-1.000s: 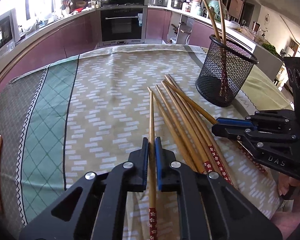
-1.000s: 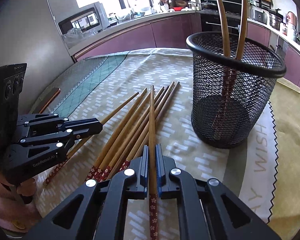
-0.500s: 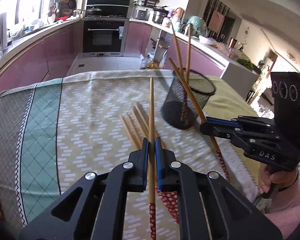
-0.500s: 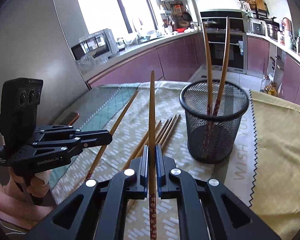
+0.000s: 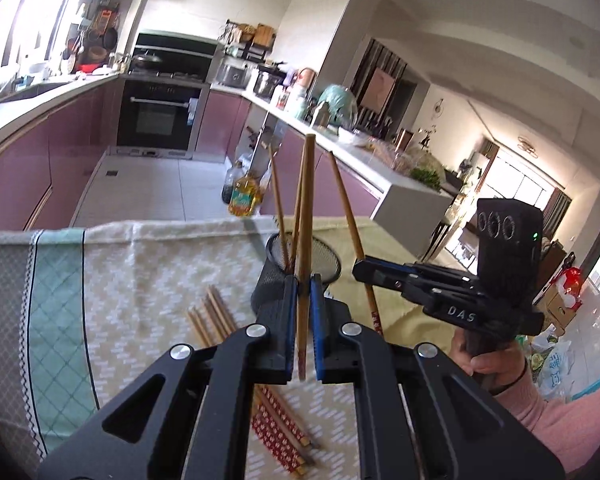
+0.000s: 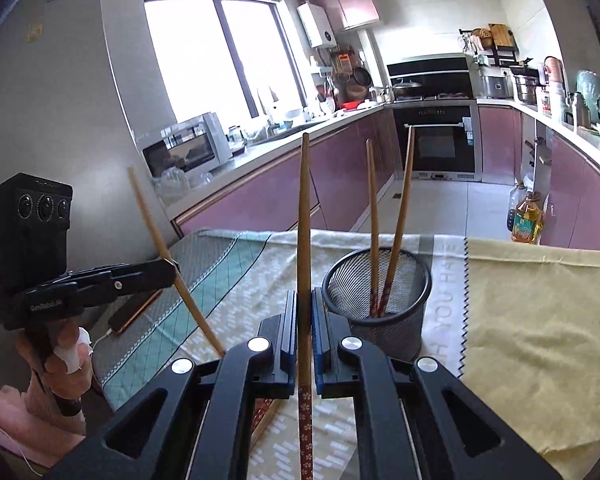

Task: Organize utensils
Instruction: 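Raise the left gripper's chopstick into the mesh cup and release while the right gripper does likewise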

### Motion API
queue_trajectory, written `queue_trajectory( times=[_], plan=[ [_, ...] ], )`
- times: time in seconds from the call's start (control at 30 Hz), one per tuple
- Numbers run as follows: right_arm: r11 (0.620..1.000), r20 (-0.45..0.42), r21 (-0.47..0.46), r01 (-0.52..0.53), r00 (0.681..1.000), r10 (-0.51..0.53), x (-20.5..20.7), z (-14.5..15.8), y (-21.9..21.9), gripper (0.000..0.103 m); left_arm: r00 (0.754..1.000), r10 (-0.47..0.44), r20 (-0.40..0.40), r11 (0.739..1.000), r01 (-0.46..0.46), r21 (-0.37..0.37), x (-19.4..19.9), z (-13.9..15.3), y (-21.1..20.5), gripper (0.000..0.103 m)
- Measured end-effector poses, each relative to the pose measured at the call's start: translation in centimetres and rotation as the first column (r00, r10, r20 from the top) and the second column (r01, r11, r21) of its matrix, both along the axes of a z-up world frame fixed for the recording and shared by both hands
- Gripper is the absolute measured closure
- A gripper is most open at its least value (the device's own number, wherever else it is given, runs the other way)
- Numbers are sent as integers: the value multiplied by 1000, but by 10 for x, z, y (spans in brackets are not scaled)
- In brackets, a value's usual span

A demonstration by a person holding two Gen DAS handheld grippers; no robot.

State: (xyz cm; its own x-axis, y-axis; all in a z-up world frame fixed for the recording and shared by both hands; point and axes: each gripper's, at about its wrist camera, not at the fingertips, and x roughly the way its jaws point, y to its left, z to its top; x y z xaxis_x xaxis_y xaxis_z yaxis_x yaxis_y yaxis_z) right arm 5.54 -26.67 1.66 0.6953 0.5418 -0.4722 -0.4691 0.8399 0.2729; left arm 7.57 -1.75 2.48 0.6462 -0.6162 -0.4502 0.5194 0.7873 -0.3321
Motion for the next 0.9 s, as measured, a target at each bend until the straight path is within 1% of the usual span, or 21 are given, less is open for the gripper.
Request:
queue_trajectory(
  times=[0.27, 0.5, 0.6, 0.73, 0.83, 0.9],
  plan=[
    [997, 74, 27, 69, 995, -71, 26, 23, -16, 97, 998, 14, 62, 998, -10, -56, 26, 34, -10, 96],
    [991, 113, 63, 120, 986, -126, 51, 36, -27, 97, 994, 34, 105, 998, -28, -63, 45, 56, -21, 96],
    [987, 117, 87, 136, 982, -145, 63, 37, -29, 97, 992, 52, 113, 998, -47, -43, 53, 62, -28, 96],
    [981, 115, 109, 160, 978, -172, 79, 33, -30, 97, 994, 49, 100, 999, -49, -1, 68, 61, -40, 96],
    [979, 101, 107, 175, 977, -186, 87, 26, -26, 97, 995, 46, 90, 997, -51, 56, 76, 54, -53, 96],
    [979, 81, 101, 179, 979, -188, 91, 20, -25, 97, 997, 27, 67, 995, -34, 93, 82, 47, -62, 96]
  ],
)
